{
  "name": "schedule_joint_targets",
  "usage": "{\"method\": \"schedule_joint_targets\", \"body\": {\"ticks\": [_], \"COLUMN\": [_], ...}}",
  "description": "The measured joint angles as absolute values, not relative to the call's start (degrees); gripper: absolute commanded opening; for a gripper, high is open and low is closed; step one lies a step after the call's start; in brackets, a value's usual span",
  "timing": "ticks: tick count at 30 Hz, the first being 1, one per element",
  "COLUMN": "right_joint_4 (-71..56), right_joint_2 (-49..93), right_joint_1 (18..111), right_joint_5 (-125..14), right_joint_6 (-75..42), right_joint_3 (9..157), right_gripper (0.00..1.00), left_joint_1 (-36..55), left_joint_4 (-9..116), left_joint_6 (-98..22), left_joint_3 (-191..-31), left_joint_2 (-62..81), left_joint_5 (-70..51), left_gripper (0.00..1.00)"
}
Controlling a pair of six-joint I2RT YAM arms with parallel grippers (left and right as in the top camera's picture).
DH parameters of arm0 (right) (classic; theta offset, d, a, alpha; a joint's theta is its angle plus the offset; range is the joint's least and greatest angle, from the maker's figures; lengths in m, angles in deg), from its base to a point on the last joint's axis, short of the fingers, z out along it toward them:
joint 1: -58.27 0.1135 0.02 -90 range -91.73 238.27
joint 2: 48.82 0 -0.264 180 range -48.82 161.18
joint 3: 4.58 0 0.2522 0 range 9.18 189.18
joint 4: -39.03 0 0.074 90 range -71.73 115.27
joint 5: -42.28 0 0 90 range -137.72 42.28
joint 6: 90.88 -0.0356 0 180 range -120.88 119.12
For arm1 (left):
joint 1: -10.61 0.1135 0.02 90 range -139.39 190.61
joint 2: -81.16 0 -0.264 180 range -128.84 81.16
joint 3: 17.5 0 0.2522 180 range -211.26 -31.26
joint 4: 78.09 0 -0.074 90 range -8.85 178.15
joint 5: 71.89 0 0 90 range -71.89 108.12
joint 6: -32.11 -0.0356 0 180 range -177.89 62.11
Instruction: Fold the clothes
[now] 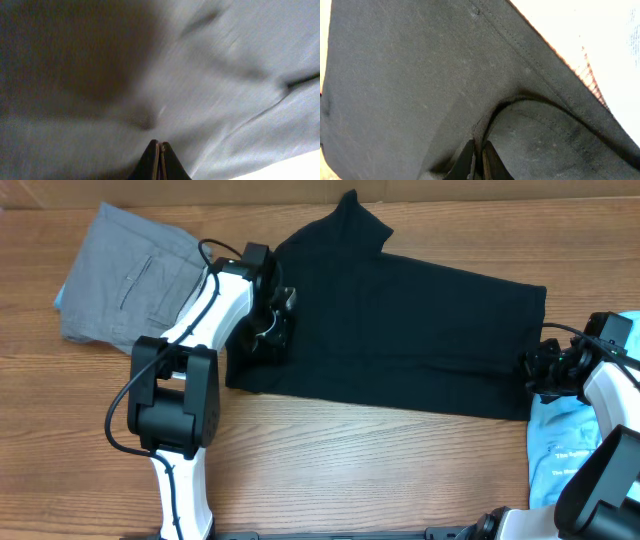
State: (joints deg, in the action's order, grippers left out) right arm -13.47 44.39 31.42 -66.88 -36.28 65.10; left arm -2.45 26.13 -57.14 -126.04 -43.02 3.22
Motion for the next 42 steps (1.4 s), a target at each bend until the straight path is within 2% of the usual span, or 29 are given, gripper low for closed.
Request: {"method": "schedule_joint_targets", "body": {"ticks": [2, 5, 8, 14, 15, 16, 17, 19, 26, 32, 33, 35, 37, 39, 42], "right_joint_4": [-13.71, -14.19, -14.28, -14.28, -14.30, -14.28, -14.30, -14.28, -14.35, -14.39, -14.43, -14.45, -14.61, -14.65, -14.67], "right_joint_2": [44.39, 44.39, 44.39, 44.39, 44.39, 44.39, 44.39, 44.39, 44.34, 44.34, 44.34, 44.34, 44.34, 44.34, 44.34], "right_joint_1": [31.42, 31.42, 31.42, 31.42, 31.42, 31.42, 31.42, 31.42, 31.42, 31.42, 31.42, 31.42, 31.42, 31.40, 31.42], "right_joint_5": [-66.86, -66.86, -66.86, -66.84, -66.86, -66.84, -66.86, -66.84, -66.86, -66.86, -66.86, -66.86, -66.84, -66.88, -66.90], "right_joint_6": [-36.26, -36.26, -36.28, -36.28, -36.26, -36.26, -36.30, -36.28, -36.28, -36.28, -36.28, -36.28, -36.30, -36.28, -36.26], "right_joint_3": [65.10, 65.10, 65.10, 65.10, 65.10, 65.10, 65.10, 65.10, 65.10, 65.10, 65.10, 65.10, 65.10, 65.10, 65.10], "right_gripper": [0.04, 0.04, 0.04, 0.04, 0.04, 0.04, 0.04, 0.04, 0.04, 0.04, 0.04, 0.04, 0.04, 0.04, 0.04], "left_joint_1": [-1.49, 0.91, 3.45, 6.51, 6.31, 6.07, 5.75, 5.02, 4.11, 4.98, 5.02, 5.02, 5.02, 4.96, 4.72], "left_joint_4": [22.83, 19.07, 16.71, 16.58, 17.63, 18.55, 19.90, 22.05, 23.07, 21.96, 22.00, 22.48, 23.16, 24.01, 27.40], "left_joint_6": [-56.33, -55.59, -54.93, -54.91, -54.91, -54.89, -54.76, -55.04, -55.04, -55.04, -55.04, -54.89, -54.80, -54.80, -54.82], "left_joint_3": [-126.04, -126.04, -126.10, -125.23, -124.22, -123.33, -122.04, -119.50, -117.82, -123.42, -124.57, -126.48, -126.98, -126.98, -126.28], "left_joint_2": [-42.67, -41.07, -39.32, -38.67, -38.62, -38.62, -38.62, -38.62, -38.60, -38.29, -38.14, -37.49, -36.87, -36.68, -36.68], "left_joint_5": [5.10, 7.70, 8.92, 6.69, 5.97, 5.45, 4.81, 3.46, 0.20, -0.41, -0.41, -0.50, -0.54, -0.10, 1.38], "left_gripper": [0.29, 0.47, 0.55, 0.57, 0.55, 0.44, 0.25, 0.04, 0.04, 0.04, 0.08, 0.28, 0.37, 0.50, 0.59]}}
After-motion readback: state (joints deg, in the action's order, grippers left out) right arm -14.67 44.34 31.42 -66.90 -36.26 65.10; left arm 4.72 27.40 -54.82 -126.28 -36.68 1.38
